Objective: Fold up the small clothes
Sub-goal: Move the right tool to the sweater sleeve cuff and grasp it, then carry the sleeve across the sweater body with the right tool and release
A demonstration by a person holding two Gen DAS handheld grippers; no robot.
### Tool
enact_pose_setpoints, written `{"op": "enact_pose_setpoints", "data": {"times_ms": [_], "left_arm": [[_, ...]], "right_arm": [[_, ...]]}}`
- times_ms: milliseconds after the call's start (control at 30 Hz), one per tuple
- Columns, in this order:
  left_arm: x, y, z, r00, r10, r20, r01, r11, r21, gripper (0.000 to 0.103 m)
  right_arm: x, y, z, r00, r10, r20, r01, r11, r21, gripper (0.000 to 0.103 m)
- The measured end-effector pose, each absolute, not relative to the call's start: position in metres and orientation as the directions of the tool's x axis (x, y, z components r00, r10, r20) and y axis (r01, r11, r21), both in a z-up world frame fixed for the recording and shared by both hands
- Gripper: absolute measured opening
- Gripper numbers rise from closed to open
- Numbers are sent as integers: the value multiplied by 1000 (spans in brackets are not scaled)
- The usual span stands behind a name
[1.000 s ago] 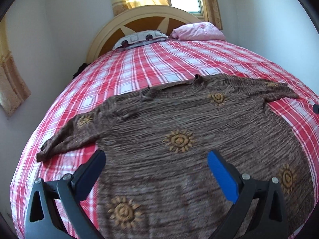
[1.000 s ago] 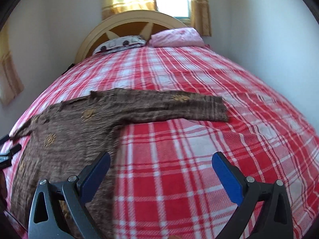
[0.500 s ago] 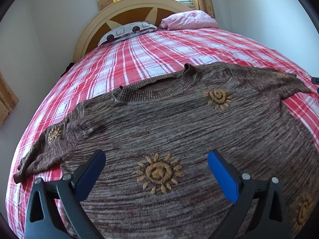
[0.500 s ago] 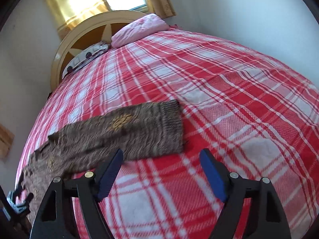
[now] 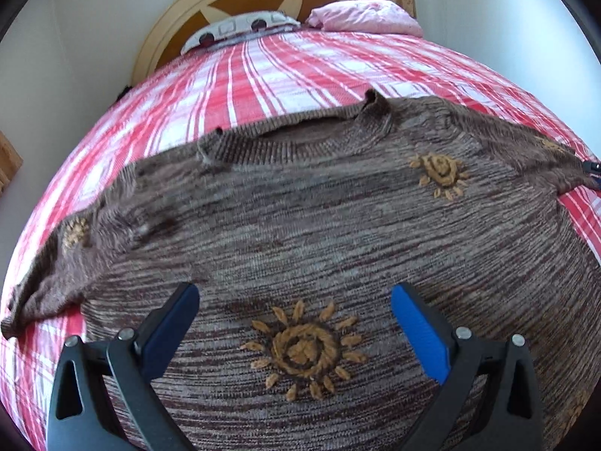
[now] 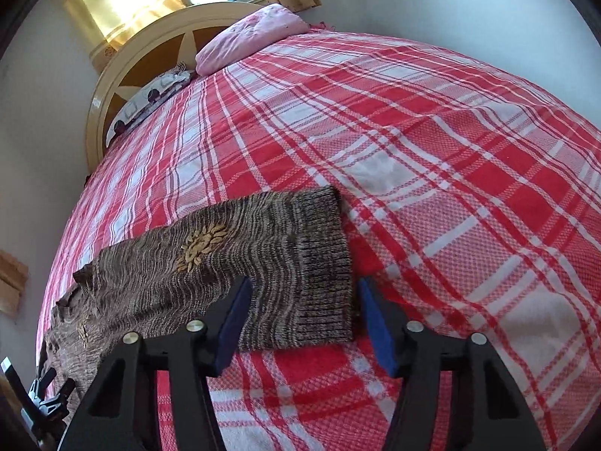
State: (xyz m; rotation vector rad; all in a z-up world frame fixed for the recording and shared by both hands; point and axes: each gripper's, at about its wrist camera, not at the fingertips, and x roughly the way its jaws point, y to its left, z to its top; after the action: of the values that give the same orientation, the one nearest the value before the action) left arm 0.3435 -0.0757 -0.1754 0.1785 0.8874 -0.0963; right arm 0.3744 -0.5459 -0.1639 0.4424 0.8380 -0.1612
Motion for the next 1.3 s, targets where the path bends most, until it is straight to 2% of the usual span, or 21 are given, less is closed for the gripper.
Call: {"op": "enact_pose_setpoints", "data": {"times_ms": [67,133,300,533,800,1033,1167,1200,1233,1300], "left_arm": [[344,-74,-176,624,-19,-781,153,983,98,103],[344,-72,-177,623,-25,-781,152,984,90,103],[342,-78,-178,624,-28,-781,162,982,94,103],[346,-86,-183,592,-76,-802,189,981,46,103],[344,-89,-184,589,-112,-800,218,976,25,103],[343,-89,-184,591,-116,-798,222,975,23,103],[342,-91,-182,592,-114,-798,226,974,29,103],[342,-91,-181,592,-112,-798,222,975,28,103],[342,-92,-178,590,-116,-799,220,975,20,103],[341,-94,-173,583,-159,-797,229,973,-27,102]], "right_arm": [[378,-543,-165,657,17,-754,308,906,290,43],[380,-544,-166,654,0,-757,316,908,273,27],[383,-547,-165,661,11,-751,316,903,291,18],[391,-510,-140,697,-19,-717,242,947,210,15],[398,-415,-110,743,38,-668,32,995,93,14],[402,-324,-131,714,151,-683,-165,985,45,14],[407,-299,-159,645,242,-725,-236,965,113,15],[406,-297,-165,623,273,-733,-257,957,138,21],[402,-296,-166,613,304,-729,-274,948,164,42],[390,-307,-161,620,395,-678,-308,917,252,75]]}}
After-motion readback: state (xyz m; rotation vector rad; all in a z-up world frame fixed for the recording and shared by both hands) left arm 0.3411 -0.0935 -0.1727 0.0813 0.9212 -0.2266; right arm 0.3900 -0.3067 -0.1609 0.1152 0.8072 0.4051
